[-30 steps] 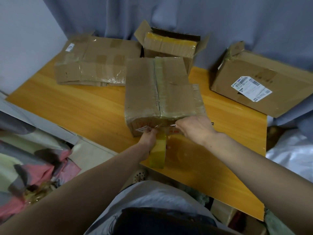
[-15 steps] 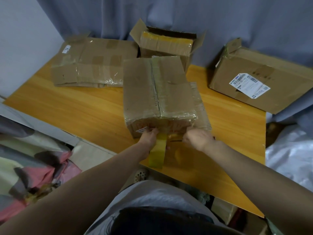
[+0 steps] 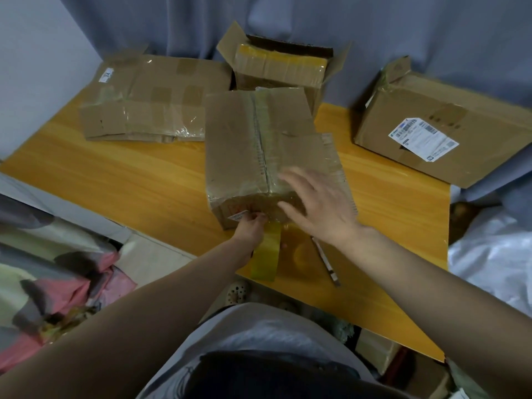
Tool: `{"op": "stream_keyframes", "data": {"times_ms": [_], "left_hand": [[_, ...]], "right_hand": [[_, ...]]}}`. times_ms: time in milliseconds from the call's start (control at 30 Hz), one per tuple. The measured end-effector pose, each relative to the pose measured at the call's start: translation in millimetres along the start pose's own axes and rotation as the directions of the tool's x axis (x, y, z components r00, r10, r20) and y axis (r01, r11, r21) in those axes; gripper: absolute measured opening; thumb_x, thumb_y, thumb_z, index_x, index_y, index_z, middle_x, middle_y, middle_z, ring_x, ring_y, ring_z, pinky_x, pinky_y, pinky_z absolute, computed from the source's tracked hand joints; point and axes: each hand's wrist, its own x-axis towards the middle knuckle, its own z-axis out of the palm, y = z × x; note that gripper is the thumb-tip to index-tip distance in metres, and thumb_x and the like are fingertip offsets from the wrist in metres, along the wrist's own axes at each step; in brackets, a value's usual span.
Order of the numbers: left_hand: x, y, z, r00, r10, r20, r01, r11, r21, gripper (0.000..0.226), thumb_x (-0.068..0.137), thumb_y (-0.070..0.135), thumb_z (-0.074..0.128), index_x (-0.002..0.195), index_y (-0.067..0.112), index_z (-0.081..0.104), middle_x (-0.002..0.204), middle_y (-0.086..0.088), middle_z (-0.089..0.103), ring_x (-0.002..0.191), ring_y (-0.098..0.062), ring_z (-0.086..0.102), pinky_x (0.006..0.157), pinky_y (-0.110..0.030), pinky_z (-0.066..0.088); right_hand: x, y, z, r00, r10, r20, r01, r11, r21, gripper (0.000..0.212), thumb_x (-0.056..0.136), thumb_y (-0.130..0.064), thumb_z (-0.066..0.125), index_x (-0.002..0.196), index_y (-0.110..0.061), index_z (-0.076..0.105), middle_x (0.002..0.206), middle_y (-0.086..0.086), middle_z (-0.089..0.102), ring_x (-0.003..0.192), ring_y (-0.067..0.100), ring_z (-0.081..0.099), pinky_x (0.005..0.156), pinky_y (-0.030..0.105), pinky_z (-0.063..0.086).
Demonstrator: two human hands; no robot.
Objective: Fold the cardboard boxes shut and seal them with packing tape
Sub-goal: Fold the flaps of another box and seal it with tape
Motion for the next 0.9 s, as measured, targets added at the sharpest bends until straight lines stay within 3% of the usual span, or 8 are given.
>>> {"op": "stream_keyframes", "data": {"times_ms": [33,133,267,433,633,767,833,900], "left_hand": [[-12.6,7.9,2.1,1.000,0.007,-0.024,-0.007,1.000,0.015,0.047,0.071,0.045,0.050,0.111,0.021,0.053,0.111,-0.017,0.063,0.101,-0.046,0.059,0.089,-0.060,0.048],[-31.7,21.1,4.0,0.999,0.031,-0.028,-0.031,0.999,0.022,0.035,0.081,0.039,0.051,0.110,0.019,0.052,0.111,-0.020,0.062,0.098,-0.046,0.061,0.083,-0.057,0.053],[-36.0,24.5,5.8,0.998,0.052,-0.041,-0.049,0.995,0.087,0.039,0.082,0.043,0.049,0.115,0.021,0.049,0.119,-0.018,0.061,0.102,-0.043,0.059,0.089,-0.054,0.050],[-55.8,28.5,2.0,0.989,0.091,-0.112,-0.067,0.976,0.206,0.032,0.101,0.017,0.037,0.132,0.012,0.044,0.122,-0.005,0.052,0.111,-0.024,0.049,0.086,-0.030,0.037],[-60.7,25.0,3.3,0.995,0.097,-0.038,-0.086,0.969,0.231,0.015,0.099,0.019,0.042,0.111,0.016,0.050,0.110,-0.004,0.053,0.107,-0.031,0.054,0.096,-0.042,0.046],[-68.0,25.7,8.5,0.991,0.118,0.060,-0.128,0.968,0.214,0.005,0.099,0.019,0.043,0.100,0.015,0.047,0.095,-0.004,0.049,0.088,-0.021,0.050,0.078,-0.033,0.049],[-73.6,27.8,13.6,0.981,0.134,0.142,-0.161,0.966,0.200,0.005,0.100,0.018,0.044,0.097,0.014,0.047,0.087,-0.003,0.046,0.072,-0.015,0.045,0.056,-0.023,0.044],[-72.9,27.1,21.5,0.963,0.157,0.219,-0.205,0.954,0.219,0.010,0.099,0.019,0.047,0.089,0.020,0.049,0.085,-0.001,0.045,0.072,-0.014,0.043,0.062,-0.025,0.040]], "right_hand": [[9.4,1.7,5.9,0.983,0.060,0.176,-0.051,0.997,-0.055,0.066,0.091,-0.044,0.054,0.145,-0.012,0.034,0.150,0.012,0.035,0.134,0.023,0.039,0.109,0.031,0.027],[25.2,2.8,23.8,0.907,0.143,0.395,-0.043,0.966,-0.253,0.094,0.090,-0.055,0.049,0.151,-0.011,-0.007,0.159,0.008,-0.010,0.147,0.020,-0.005,0.114,0.028,-0.010],[24.6,6.0,43.1,0.919,0.163,0.360,-0.010,0.921,-0.390,0.093,0.089,-0.054,0.049,0.151,-0.008,-0.002,0.160,0.009,-0.002,0.147,0.021,0.003,0.117,0.032,-0.001],[24.0,6.0,49.1,0.944,0.178,0.279,-0.013,0.863,-0.504,0.095,0.077,-0.062,0.061,0.148,-0.008,0.027,0.154,0.009,0.029,0.141,0.020,0.031,0.115,0.033,0.021],[22.3,-0.4,47.6,0.943,0.193,0.271,-0.044,0.879,-0.474,0.092,0.083,-0.058,0.057,0.150,-0.008,0.017,0.157,0.008,0.021,0.144,0.021,0.022,0.116,0.037,0.016],[15.5,8.4,38.3,0.980,0.080,0.185,-0.054,0.989,-0.138,0.072,0.079,-0.019,0.063,0.145,-0.011,0.035,0.151,0.009,0.035,0.138,0.024,0.033,0.113,0.031,0.020],[-1.2,13.3,21.1,0.997,0.069,0.017,-0.071,0.990,0.125,0.047,0.074,-0.008,0.052,0.120,-0.010,0.059,0.126,0.009,0.058,0.116,0.021,0.049,0.099,0.029,0.035],[-31.1,14.0,8.7,0.983,0.152,-0.107,-0.121,0.960,0.251,0.028,0.071,-0.011,0.044,0.088,-0.008,0.065,0.090,0.005,0.064,0.085,0.015,0.052,0.076,0.030,0.044]]}}
